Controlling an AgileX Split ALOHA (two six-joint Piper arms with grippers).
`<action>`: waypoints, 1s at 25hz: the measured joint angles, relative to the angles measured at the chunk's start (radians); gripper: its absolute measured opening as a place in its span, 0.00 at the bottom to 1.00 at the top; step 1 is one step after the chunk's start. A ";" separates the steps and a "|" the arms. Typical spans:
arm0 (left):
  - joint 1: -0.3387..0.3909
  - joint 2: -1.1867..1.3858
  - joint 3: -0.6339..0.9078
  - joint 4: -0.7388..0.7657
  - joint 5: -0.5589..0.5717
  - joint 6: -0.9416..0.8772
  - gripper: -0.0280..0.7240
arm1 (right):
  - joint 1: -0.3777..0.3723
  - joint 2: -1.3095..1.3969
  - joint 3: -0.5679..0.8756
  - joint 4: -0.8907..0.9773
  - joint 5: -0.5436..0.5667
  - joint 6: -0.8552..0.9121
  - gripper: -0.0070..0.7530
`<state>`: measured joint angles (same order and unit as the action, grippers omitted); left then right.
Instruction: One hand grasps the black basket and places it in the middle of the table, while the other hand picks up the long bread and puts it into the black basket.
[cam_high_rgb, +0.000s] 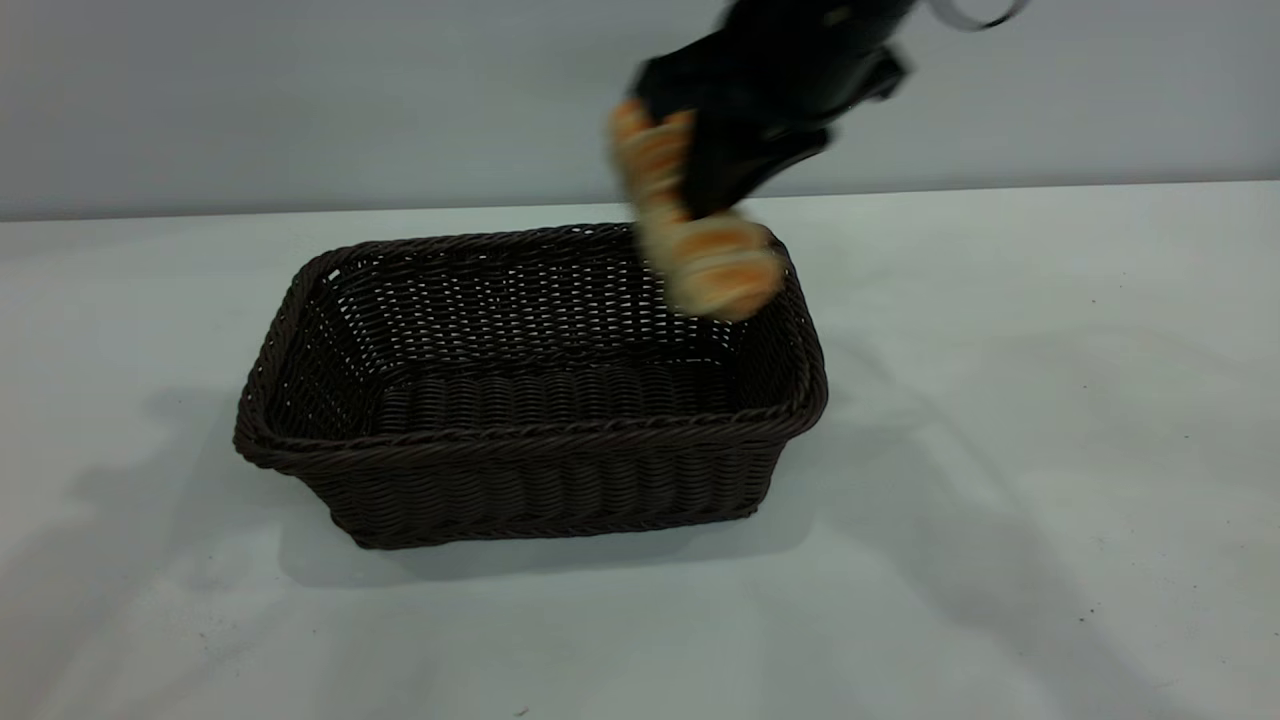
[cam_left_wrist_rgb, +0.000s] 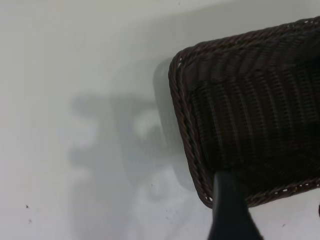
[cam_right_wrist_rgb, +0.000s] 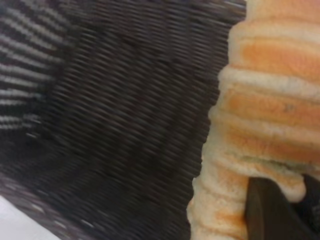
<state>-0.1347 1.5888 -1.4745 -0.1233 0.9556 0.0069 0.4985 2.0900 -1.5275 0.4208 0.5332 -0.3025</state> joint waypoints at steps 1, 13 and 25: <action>0.000 0.000 0.000 0.000 0.003 0.000 0.69 | 0.019 0.009 0.000 0.009 -0.024 0.001 0.11; 0.000 0.000 0.000 0.010 0.056 0.012 0.69 | 0.039 0.021 0.000 0.011 -0.026 0.002 0.50; 0.000 -0.030 0.000 0.234 0.206 -0.021 0.68 | -0.238 -0.157 0.000 -0.467 0.509 0.321 0.52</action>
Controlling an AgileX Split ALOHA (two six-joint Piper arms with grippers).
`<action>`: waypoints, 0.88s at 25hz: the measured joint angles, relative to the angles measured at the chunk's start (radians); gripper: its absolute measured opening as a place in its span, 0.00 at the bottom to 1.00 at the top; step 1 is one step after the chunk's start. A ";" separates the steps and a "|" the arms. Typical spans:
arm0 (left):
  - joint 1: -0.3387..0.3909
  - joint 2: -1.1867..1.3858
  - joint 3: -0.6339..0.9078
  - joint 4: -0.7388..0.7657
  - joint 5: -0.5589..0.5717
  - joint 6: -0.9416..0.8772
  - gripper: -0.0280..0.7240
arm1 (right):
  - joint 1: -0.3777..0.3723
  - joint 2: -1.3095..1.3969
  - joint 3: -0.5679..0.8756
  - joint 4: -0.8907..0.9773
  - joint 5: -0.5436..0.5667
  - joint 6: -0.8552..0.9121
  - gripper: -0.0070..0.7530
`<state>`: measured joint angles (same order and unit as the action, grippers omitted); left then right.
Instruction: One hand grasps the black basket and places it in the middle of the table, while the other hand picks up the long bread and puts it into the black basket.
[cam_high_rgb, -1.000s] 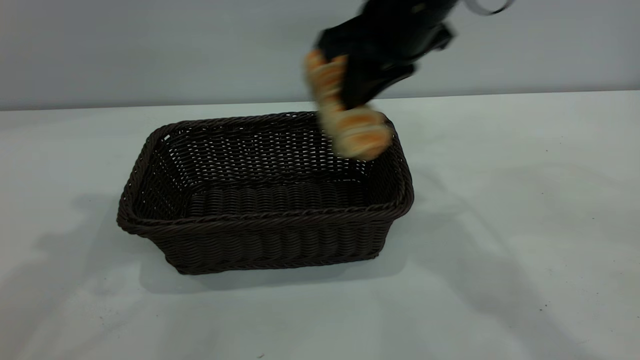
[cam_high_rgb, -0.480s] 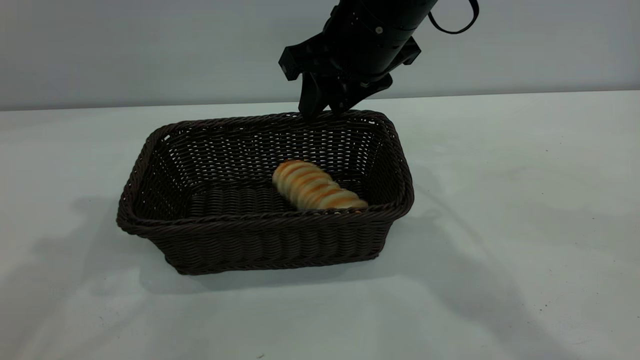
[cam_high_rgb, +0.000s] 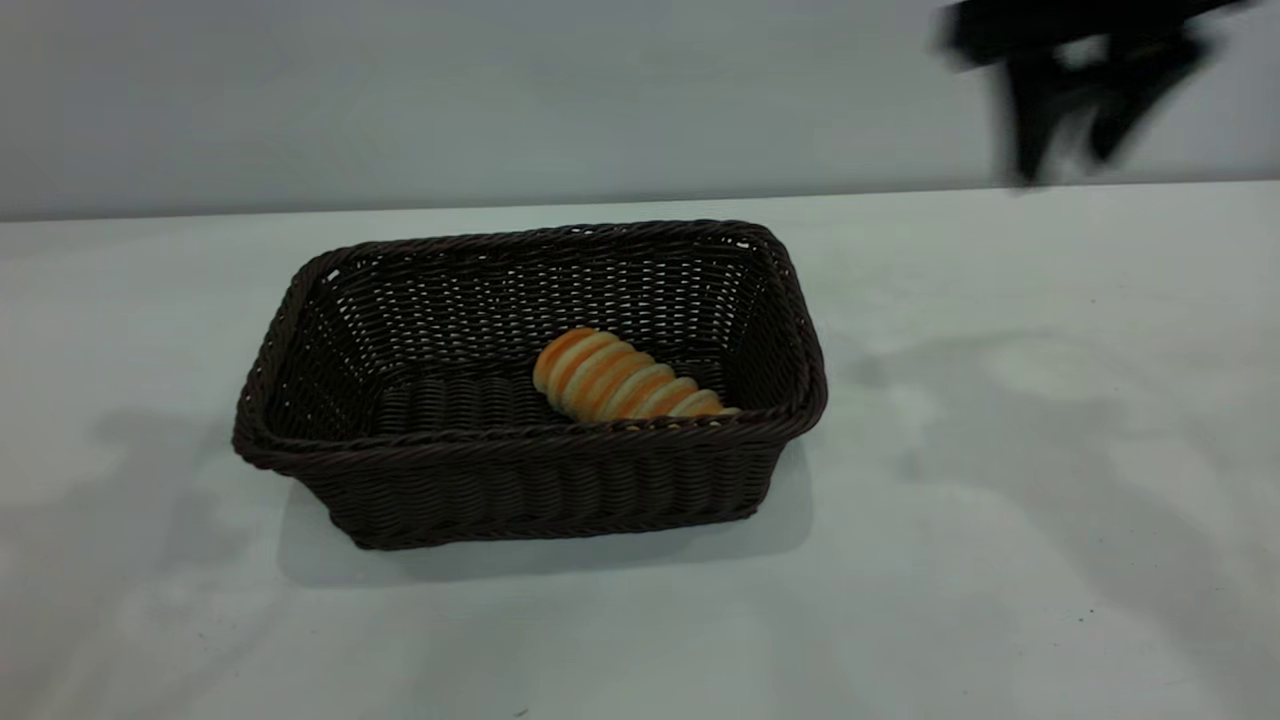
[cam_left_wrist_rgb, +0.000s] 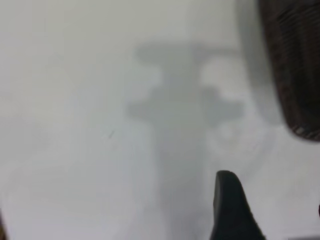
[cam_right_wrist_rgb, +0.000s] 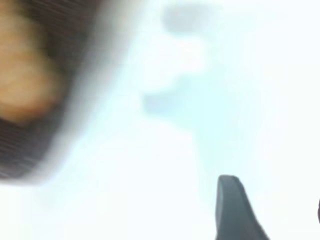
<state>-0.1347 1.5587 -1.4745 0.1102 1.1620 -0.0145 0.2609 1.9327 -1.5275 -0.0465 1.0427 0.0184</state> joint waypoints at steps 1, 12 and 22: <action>0.000 -0.009 0.001 0.010 0.000 -0.003 0.67 | -0.023 -0.023 0.000 -0.023 0.055 0.006 0.52; 0.000 -0.398 0.284 0.019 -0.005 -0.025 0.61 | -0.096 -0.567 0.364 -0.033 0.167 0.056 0.52; 0.000 -0.820 0.579 -0.015 -0.026 -0.039 0.61 | -0.096 -1.217 0.666 0.061 0.177 0.022 0.52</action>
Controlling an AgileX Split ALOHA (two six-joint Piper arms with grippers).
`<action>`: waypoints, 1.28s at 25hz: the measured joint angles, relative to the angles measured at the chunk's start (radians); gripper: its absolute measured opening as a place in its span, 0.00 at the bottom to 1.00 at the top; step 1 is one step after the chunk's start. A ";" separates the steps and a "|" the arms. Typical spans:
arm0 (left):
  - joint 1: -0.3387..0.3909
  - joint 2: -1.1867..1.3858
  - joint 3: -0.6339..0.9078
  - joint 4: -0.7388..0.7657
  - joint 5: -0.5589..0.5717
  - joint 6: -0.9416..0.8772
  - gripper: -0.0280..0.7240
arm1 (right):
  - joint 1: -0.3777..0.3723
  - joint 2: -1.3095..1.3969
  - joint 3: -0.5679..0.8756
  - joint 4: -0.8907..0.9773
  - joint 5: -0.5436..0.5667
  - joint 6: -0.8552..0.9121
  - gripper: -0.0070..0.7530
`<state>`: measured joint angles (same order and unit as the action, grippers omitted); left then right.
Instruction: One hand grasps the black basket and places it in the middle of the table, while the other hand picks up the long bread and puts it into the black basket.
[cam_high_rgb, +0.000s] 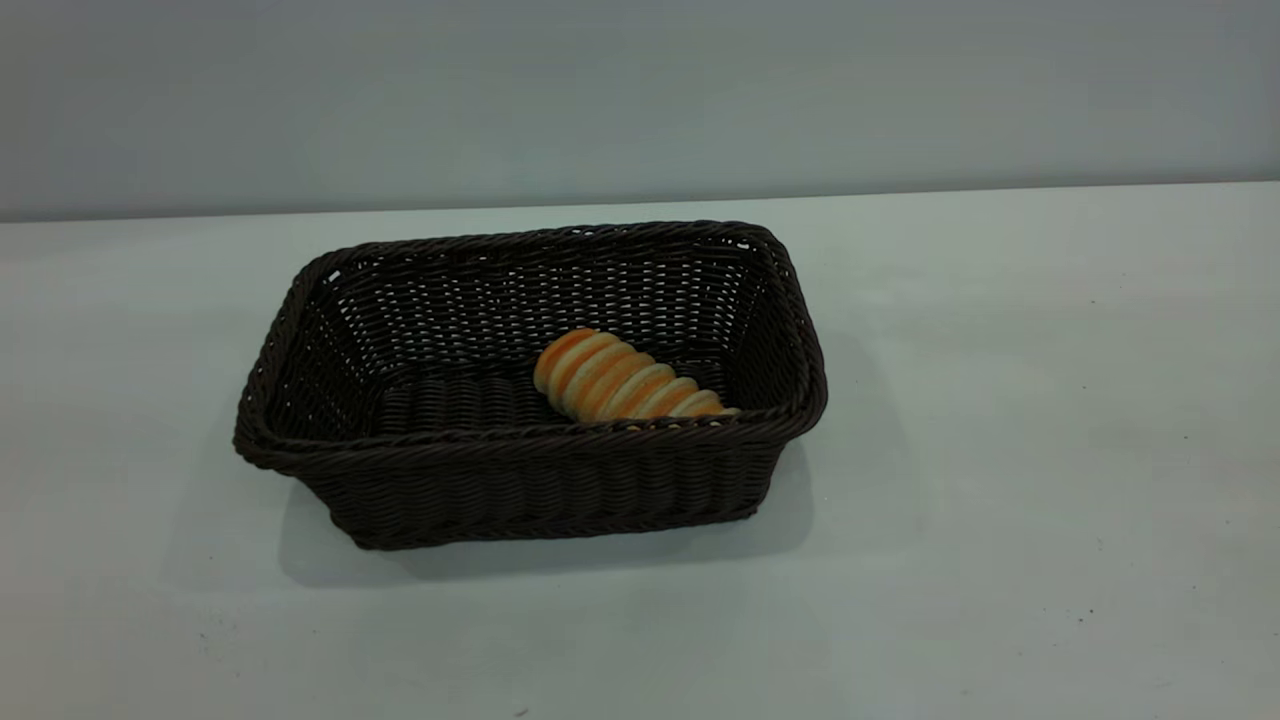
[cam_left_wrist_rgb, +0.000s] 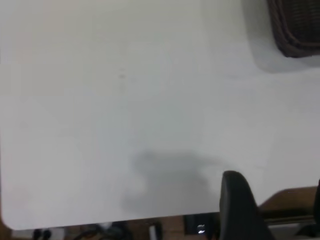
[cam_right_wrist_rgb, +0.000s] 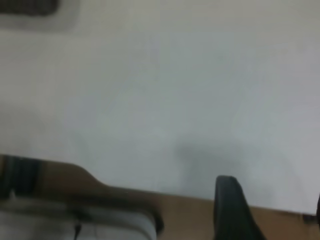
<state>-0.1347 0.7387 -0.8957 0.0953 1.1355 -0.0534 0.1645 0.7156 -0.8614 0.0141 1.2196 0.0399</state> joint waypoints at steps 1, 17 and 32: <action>0.000 -0.034 0.021 -0.011 0.000 -0.002 0.61 | 0.000 -0.062 0.013 0.000 0.001 0.000 0.52; 0.000 -0.521 0.359 -0.028 -0.039 -0.012 0.61 | 0.000 -0.294 0.305 -0.002 -0.091 -0.058 0.52; 0.000 -0.665 0.404 -0.051 0.004 -0.011 0.61 | 0.000 -0.460 0.389 -0.022 -0.107 -0.064 0.52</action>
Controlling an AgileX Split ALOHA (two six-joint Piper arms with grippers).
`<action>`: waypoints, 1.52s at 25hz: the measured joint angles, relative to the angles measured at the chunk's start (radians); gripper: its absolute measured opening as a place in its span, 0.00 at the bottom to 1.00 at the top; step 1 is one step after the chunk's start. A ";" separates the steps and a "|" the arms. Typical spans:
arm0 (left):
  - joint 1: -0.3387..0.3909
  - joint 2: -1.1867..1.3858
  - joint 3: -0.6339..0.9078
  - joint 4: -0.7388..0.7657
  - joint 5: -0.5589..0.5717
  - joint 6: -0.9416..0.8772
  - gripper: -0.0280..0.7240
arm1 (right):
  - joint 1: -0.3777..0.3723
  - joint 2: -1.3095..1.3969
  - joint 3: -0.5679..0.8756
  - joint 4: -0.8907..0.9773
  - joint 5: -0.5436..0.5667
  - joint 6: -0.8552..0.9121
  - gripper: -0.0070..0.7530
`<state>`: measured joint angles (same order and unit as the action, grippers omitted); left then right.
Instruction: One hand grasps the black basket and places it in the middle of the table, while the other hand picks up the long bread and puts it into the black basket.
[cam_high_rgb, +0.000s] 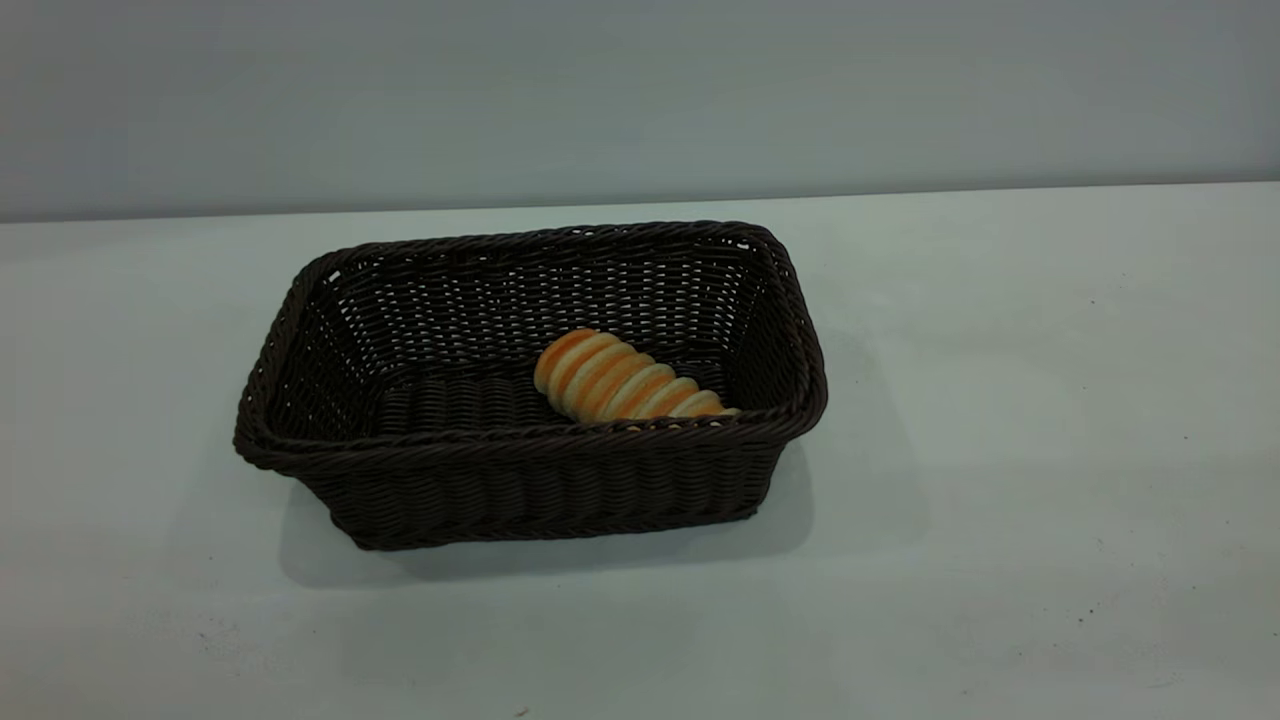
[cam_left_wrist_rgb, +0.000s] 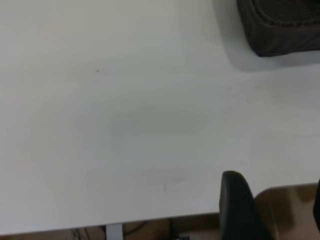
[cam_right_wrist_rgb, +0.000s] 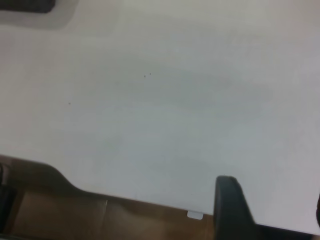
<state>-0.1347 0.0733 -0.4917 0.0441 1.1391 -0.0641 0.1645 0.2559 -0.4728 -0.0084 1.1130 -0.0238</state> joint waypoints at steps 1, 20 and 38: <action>0.000 0.000 0.000 -0.003 -0.002 0.002 0.61 | 0.000 0.000 0.000 0.000 0.000 0.000 0.52; 0.000 0.000 0.002 -0.033 -0.004 0.021 0.61 | 0.000 -0.007 0.001 0.000 -0.001 0.004 0.52; 0.093 -0.092 0.002 -0.032 -0.003 0.021 0.61 | -0.199 -0.167 0.001 0.000 0.002 0.004 0.52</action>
<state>-0.0415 -0.0192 -0.4895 0.0116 1.1359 -0.0429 -0.0340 0.0886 -0.4716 -0.0083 1.1153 -0.0195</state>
